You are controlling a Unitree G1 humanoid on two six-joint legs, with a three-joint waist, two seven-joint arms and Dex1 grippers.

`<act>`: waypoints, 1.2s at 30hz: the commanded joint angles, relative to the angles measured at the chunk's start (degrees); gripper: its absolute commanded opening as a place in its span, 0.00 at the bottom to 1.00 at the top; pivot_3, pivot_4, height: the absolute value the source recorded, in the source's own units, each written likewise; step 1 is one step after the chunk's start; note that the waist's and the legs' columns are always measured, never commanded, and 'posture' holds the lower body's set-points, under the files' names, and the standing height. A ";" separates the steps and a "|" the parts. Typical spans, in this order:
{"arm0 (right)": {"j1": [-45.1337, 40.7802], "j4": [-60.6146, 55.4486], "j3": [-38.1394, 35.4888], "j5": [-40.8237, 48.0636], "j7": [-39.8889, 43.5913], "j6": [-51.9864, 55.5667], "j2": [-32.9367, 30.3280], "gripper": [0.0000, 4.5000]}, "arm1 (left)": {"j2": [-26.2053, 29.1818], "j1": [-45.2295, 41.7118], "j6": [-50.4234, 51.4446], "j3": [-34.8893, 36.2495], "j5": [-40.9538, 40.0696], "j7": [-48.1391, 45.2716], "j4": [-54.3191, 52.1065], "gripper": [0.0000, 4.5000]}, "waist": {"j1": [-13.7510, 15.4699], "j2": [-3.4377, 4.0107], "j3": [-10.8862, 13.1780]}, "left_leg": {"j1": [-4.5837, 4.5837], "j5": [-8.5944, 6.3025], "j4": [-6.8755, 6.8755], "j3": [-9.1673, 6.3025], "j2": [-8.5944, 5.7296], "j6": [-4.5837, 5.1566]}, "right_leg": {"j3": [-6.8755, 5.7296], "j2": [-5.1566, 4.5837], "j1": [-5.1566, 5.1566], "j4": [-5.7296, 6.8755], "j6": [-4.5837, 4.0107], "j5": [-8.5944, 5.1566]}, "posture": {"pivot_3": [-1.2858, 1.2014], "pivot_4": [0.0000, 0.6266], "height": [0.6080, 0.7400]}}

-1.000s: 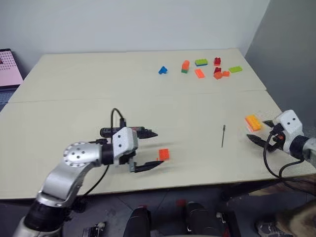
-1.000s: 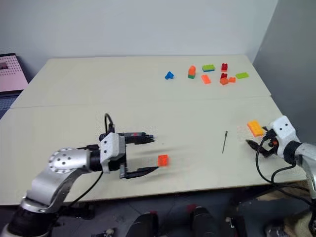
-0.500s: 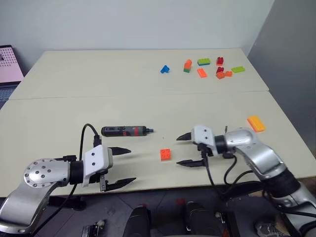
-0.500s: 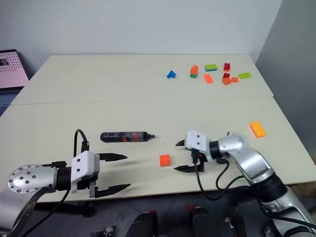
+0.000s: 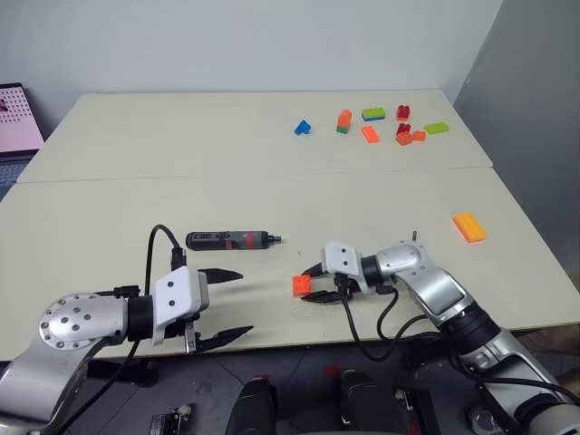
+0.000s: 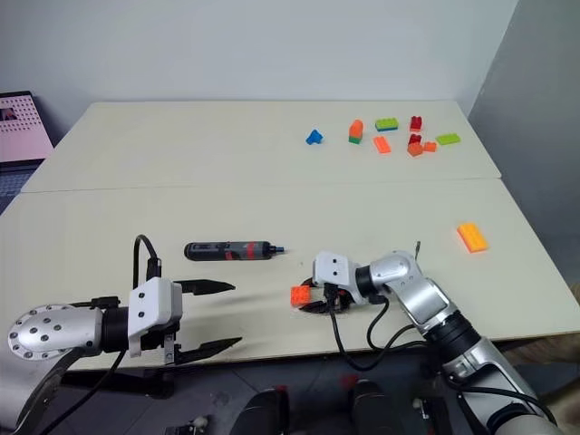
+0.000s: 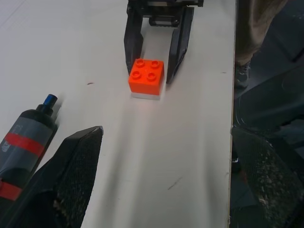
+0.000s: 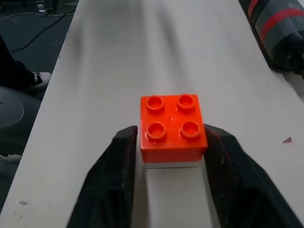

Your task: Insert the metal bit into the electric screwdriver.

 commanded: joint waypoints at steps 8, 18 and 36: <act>3.25 -4.82 -16.43 2.88 -10.65 2.29 -3.47 0.32 | -6.81 -11.12 4.22 -6.60 -6.05 3.51 -2.08 1.00 | 0.80 -0.01 0.00 | -0.02 0.00 0.05 0.00 -0.02 0.00 | 0.01 0.00 0.03 0.00 0.04 0.02 | 0.52 0.24 1.00; 16.21 -5.61 -40.15 2.22 -31.39 6.45 -8.57 0.32 | -18.87 -23.71 0.48 -17.45 -3.30 4.76 4.05 1.00 | 1.22 -0.02 -0.02 | -0.04 0.00 0.09 0.03 -0.06 0.00 | 0.09 0.02 0.06 -0.02 0.40 0.23 | 0.52 0.24 1.00; 12.61 4.46 -47.79 3.81 -45.87 10.86 -6.66 0.67 | -22.35 -26.56 -3.91 -20.99 0.62 3.74 9.90 1.00 | -0.20 0.03 -0.04 | 0.01 0.01 0.14 0.19 -0.08 0.02 | 0.31 0.05 0.08 0.00 0.48 0.29 | 0.52 0.24 1.00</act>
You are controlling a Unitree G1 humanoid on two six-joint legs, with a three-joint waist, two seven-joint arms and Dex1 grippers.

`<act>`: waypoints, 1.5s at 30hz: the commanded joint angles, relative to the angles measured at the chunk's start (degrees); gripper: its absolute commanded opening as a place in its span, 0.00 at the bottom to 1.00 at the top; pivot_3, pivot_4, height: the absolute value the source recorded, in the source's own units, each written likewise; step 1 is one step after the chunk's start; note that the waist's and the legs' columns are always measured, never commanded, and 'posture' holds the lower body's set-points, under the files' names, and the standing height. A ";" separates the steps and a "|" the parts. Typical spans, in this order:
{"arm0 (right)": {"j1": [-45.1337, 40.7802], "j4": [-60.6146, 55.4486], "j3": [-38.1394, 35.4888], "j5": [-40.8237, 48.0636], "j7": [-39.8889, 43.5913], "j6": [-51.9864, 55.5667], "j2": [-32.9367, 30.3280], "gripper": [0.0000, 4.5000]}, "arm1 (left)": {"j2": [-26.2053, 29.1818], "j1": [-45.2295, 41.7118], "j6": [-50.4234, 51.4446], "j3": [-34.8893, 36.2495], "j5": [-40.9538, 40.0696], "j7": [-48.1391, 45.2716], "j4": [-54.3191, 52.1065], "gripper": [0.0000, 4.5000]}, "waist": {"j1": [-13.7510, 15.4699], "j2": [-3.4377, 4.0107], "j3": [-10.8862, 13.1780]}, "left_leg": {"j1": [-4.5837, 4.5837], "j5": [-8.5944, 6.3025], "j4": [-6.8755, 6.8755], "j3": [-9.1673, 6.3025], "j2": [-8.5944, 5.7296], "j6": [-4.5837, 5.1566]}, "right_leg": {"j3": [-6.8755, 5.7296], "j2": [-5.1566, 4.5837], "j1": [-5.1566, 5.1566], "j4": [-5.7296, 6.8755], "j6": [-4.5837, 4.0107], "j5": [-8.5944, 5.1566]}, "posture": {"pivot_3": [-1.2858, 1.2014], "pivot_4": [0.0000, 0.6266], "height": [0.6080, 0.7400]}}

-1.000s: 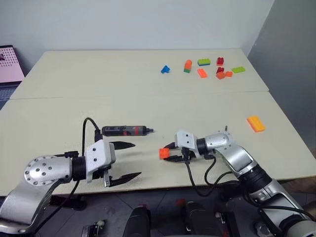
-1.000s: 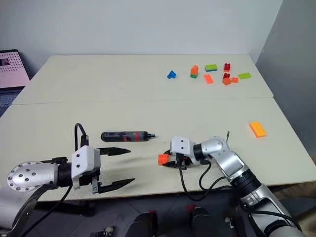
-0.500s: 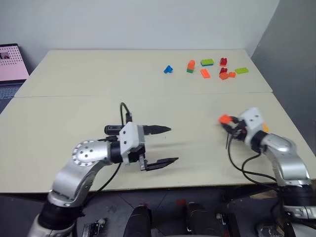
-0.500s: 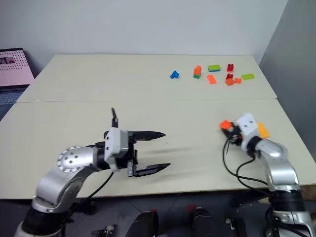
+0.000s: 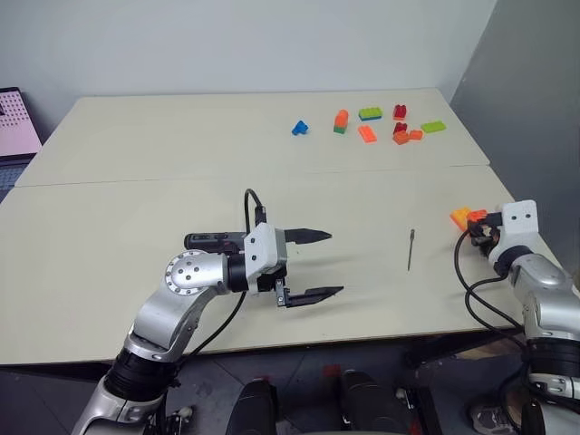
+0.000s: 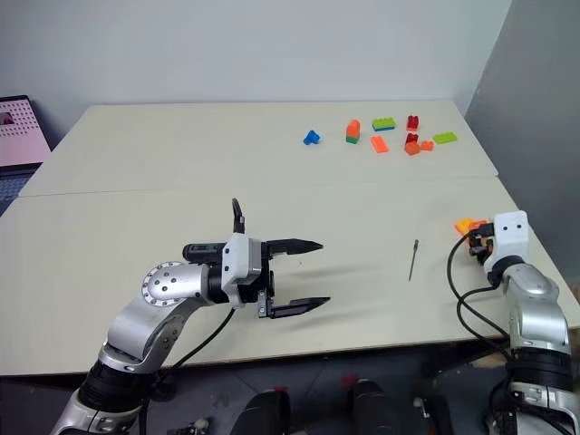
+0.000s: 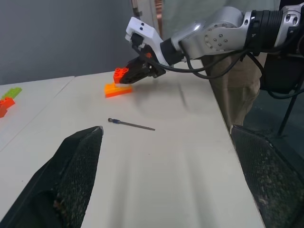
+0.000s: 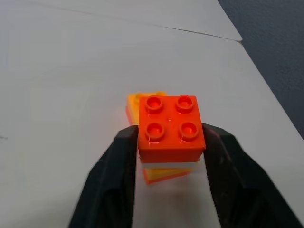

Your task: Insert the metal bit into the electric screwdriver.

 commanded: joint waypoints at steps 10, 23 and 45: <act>3.93 -11.06 -2.31 4.83 3.24 -0.18 -2.49 0.99 | 3.87 1.44 3.65 6.82 -2.67 3.22 -3.81 1.00 | -0.01 0.01 0.00 | 0.00 0.00 0.00 -0.03 0.00 0.00 | -0.02 0.00 -0.01 0.01 0.00 0.00 | 0.52 0.24 1.00; 11.66 -40.82 7.13 23.24 30.49 12.44 -18.25 0.99 | 25.16 -6.59 4.47 7.12 9.22 -5.35 8.04 1.00 | -0.06 0.00 0.08 | 0.04 0.00 -0.02 -0.07 0.05 0.00 | -0.05 0.03 -0.01 -0.03 -0.28 -0.18 | 0.52 0.24 1.00; 5.98 -44.24 19.80 24.30 32.11 14.18 -14.94 0.99 | 14.33 -35.48 1.24 -16.11 31.03 -18.64 36.96 1.00 | 1.19 -0.14 0.13 | -0.77 0.01 0.14 -0.35 0.00 0.02 | -0.34 0.05 -0.53 -0.05 0.02 -0.01 | 0.52 0.24 1.00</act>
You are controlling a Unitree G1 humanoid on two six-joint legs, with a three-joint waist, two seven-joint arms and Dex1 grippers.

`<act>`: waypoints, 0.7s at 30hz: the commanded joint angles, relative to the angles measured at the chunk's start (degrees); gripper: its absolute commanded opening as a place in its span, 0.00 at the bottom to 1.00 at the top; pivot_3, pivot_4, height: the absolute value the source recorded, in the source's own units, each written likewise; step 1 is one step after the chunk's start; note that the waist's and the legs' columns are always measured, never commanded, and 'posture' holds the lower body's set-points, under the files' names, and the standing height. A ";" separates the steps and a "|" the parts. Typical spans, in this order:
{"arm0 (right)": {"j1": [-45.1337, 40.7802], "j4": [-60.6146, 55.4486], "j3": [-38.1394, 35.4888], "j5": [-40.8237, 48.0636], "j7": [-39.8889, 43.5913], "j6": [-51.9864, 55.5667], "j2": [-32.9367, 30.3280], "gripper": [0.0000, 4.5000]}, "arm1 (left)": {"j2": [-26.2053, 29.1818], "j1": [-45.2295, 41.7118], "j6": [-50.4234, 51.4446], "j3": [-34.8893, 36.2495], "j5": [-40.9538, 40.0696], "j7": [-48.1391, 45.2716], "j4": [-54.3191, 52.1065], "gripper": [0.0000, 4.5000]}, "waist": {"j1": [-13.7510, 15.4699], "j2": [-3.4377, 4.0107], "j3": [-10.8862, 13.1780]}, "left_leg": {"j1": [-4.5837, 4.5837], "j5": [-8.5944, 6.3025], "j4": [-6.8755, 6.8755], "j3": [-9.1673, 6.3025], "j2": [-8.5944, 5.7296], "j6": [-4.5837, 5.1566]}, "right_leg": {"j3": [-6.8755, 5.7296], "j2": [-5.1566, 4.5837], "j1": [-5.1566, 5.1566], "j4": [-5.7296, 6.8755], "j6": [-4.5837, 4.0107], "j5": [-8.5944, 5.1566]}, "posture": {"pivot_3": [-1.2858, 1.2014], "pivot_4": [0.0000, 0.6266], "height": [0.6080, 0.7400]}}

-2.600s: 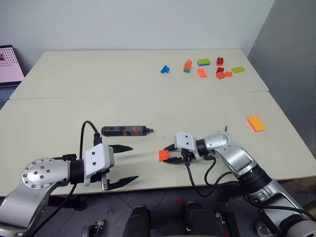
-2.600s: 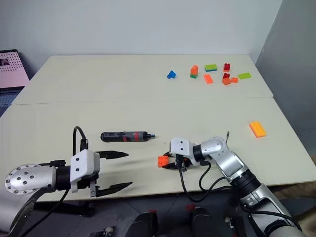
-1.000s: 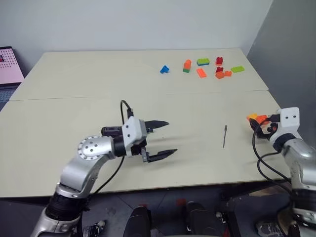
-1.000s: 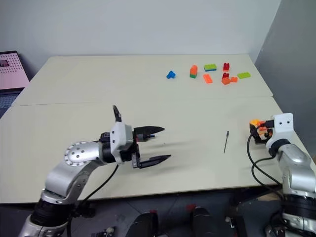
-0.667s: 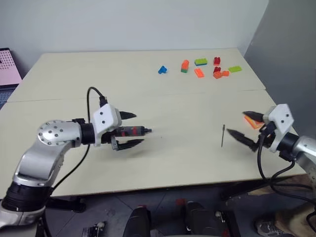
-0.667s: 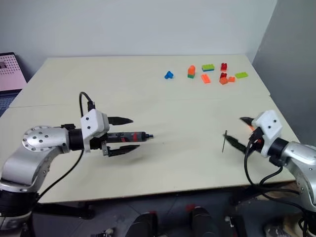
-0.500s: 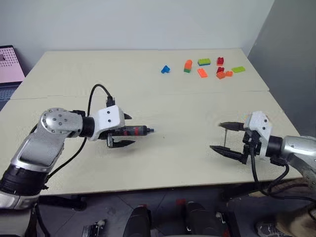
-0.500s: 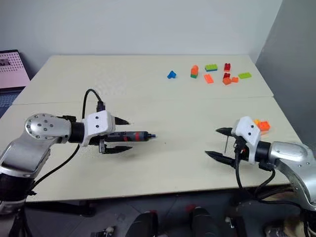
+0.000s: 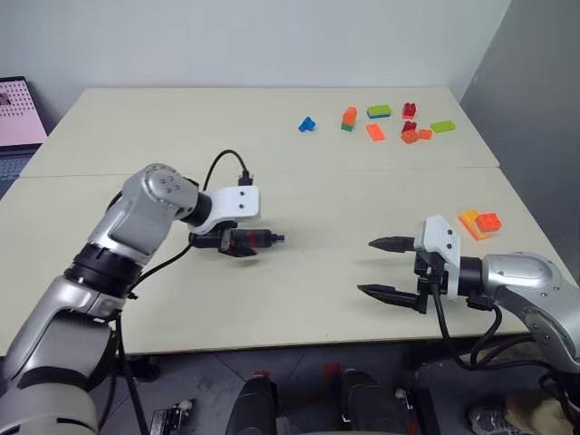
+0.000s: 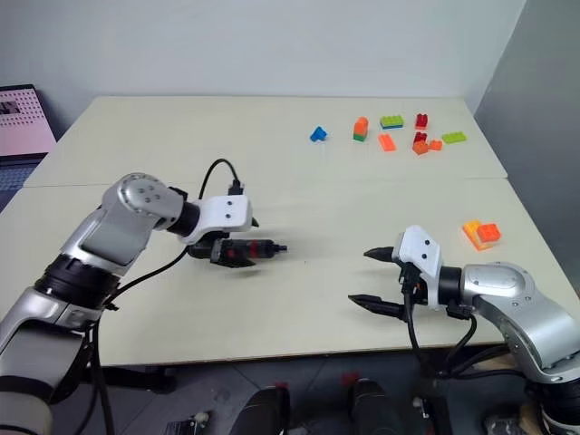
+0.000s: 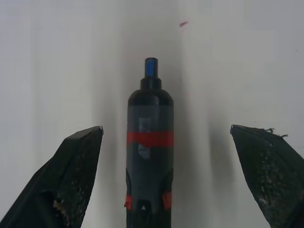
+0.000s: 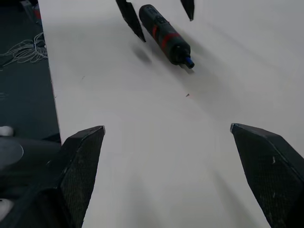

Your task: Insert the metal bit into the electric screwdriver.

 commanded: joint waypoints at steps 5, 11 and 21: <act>0.65 -2.81 -0.08 0.57 -0.27 -0.59 0.67 0.99 | -3.81 -3.48 -5.12 -3.72 7.28 0.48 8.08 1.00 | -0.13 0.00 0.00 | -0.01 0.00 -0.01 -0.04 0.00 0.00 | -0.01 0.01 -0.01 0.02 0.00 0.00 | 0.52 0.24 1.00; 1.08 -3.58 -0.40 1.02 -0.49 -0.19 0.85 0.99 | -6.70 -4.64 -8.31 -3.55 8.79 0.49 13.10 1.00 | 0.17 0.00 0.00 | -0.03 0.00 0.02 -0.09 -0.01 0.00 | -0.05 0.01 0.01 0.04 0.01 0.01 | 0.52 0.24 1.00; 2.24 -3.82 -0.98 1.25 -0.61 -0.18 0.65 0.99 | -11.21 -7.03 -12.80 -4.12 11.82 2.15 21.23 1.00 | 0.41 0.01 -0.03 | 0.01 0.01 0.22 -0.28 -0.04 0.01 | -0.21 0.00 0.21 0.07 0.04 0.03 | 0.52 0.24 1.00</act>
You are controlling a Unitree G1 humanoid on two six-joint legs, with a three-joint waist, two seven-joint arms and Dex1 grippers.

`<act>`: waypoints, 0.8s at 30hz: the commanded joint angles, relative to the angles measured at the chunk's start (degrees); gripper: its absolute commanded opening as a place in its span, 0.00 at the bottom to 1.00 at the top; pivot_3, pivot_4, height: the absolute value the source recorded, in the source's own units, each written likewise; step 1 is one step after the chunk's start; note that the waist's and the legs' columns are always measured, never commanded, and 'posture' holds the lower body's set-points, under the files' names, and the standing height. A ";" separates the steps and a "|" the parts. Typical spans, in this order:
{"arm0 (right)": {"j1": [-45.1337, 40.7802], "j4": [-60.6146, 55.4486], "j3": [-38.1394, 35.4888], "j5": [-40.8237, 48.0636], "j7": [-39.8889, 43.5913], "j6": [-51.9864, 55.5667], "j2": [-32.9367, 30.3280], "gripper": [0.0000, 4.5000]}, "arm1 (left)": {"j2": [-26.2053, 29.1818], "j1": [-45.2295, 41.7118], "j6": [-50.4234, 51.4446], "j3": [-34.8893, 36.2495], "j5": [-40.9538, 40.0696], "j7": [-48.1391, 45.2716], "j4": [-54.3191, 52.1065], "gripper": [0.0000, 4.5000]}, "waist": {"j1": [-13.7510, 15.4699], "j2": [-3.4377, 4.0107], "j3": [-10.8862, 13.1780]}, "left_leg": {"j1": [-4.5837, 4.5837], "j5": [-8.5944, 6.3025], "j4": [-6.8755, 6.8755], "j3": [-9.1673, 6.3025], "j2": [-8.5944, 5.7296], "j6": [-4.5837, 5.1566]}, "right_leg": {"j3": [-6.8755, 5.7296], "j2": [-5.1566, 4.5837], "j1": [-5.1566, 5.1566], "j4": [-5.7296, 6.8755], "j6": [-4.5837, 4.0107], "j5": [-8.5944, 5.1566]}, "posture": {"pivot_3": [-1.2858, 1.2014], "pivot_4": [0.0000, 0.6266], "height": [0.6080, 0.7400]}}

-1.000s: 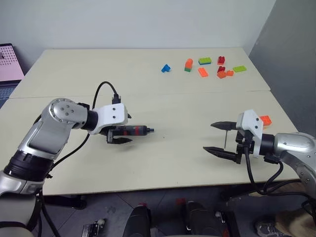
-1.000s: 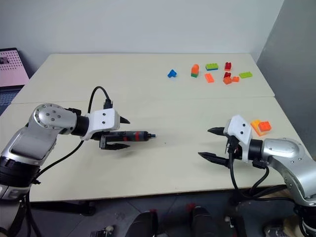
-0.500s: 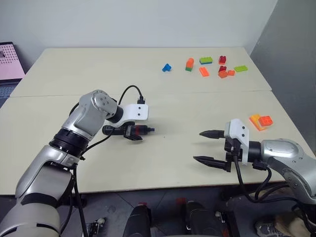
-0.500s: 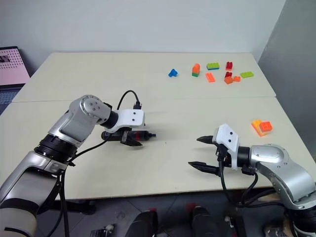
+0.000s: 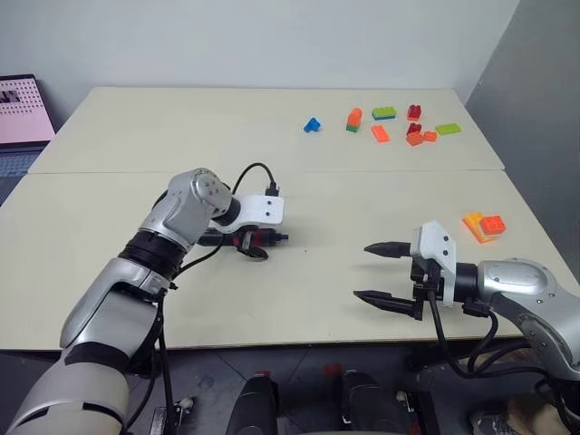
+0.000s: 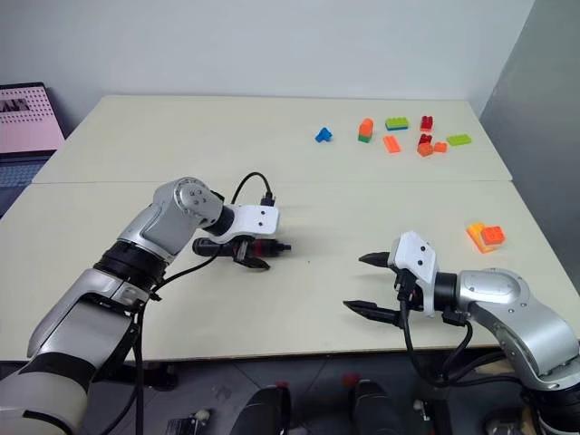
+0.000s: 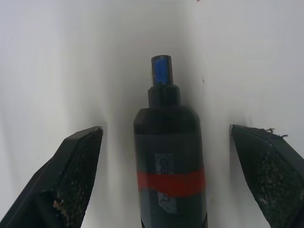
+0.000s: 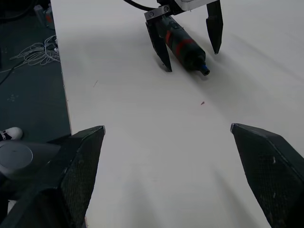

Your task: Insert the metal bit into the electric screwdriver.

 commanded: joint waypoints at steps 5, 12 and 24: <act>0.49 -2.14 -1.75 1.35 0.35 -0.13 -0.68 1.00 | -2.50 -1.75 -3.37 -0.39 2.23 0.68 4.90 0.79 | -0.01 0.05 -0.03 | 0.04 0.01 0.18 -0.03 -0.01 0.02 | 0.00 0.00 0.11 0.04 0.06 0.05 | 0.52 0.24 1.00; 0.56 -2.56 -2.17 1.86 0.15 0.16 -1.20 1.00 | -2.46 -0.76 -5.80 -0.84 3.71 -0.20 4.99 0.45 | -0.07 0.05 -0.03 | 0.02 0.01 0.54 -0.03 -0.01 0.03 | 0.03 0.00 0.22 0.07 0.09 0.13 | 0.52 0.24 1.00; -1.14 -2.19 -5.31 4.07 0.21 1.42 -2.76 1.00 | -7.42 -2.99 -2.04 9.50 -6.52 4.05 -1.79 0.37 | 0.07 0.05 -0.02 | -0.06 0.01 0.54 -0.06 -0.01 0.03 | 0.01 0.00 0.20 0.04 0.16 0.18 | 0.52 0.24 1.00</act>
